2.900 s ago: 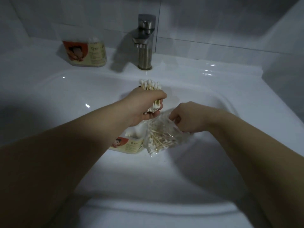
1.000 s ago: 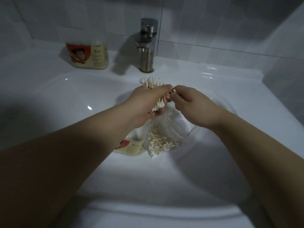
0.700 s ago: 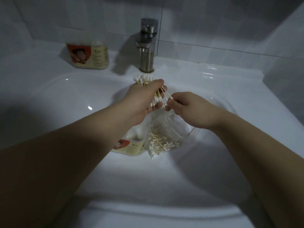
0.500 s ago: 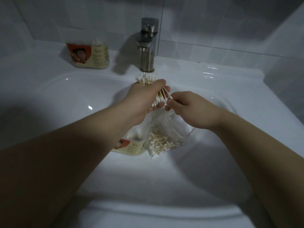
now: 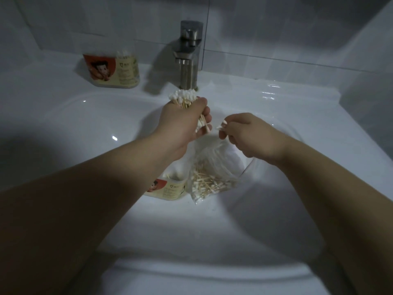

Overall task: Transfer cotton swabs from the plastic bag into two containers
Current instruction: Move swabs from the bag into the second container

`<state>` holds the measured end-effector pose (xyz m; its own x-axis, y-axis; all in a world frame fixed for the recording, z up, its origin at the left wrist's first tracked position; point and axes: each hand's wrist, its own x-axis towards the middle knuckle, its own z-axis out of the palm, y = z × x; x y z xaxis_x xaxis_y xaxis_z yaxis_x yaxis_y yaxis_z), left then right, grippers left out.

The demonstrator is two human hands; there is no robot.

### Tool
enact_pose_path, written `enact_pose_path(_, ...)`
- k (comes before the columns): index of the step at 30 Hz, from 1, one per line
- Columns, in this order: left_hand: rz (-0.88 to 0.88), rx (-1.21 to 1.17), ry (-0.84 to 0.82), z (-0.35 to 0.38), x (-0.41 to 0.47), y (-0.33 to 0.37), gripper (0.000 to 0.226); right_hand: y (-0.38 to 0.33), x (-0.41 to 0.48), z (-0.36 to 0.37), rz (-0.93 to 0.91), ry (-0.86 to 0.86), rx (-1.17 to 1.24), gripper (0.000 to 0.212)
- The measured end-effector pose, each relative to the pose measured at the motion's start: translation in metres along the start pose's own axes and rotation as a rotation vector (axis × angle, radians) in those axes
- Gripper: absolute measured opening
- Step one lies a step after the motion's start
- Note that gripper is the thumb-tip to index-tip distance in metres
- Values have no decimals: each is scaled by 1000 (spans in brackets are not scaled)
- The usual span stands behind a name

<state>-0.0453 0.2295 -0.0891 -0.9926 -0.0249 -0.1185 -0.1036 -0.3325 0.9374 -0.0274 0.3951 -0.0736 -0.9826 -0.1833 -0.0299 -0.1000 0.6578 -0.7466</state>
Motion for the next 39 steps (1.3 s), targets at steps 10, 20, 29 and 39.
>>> enact_pose_path(10, -105, 189, -191, -1, -6, -3, 18, -1, -1, 6, -193, 64, 253, 25)
enact_pose_path(20, -107, 179, -132, -3, -3, 3, 11, 0, -1, 3, -121, 62, 96, 31)
enact_pose_path(29, -73, 133, -125, -2, 0, 1, 15, -1, 0, -4, -69, 188, 236, 48)
enact_pose_path(39, -140, 135, -324, -2, -9, 1, 25, -12, -4, -2, 66, 88, 476, 32)
